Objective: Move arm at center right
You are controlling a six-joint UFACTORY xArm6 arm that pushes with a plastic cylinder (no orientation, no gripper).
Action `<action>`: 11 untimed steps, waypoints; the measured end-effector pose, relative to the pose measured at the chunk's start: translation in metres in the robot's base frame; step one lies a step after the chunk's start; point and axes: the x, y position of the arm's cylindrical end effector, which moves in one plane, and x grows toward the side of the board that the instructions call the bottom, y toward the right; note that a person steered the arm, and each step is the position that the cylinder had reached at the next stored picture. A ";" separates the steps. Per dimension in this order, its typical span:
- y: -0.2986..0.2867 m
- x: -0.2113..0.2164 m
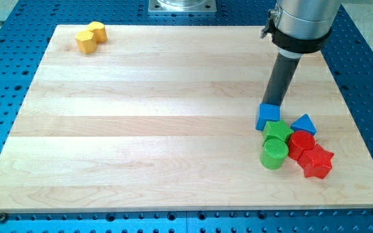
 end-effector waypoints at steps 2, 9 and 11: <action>0.000 0.001; 0.017 -0.030; 0.061 -0.029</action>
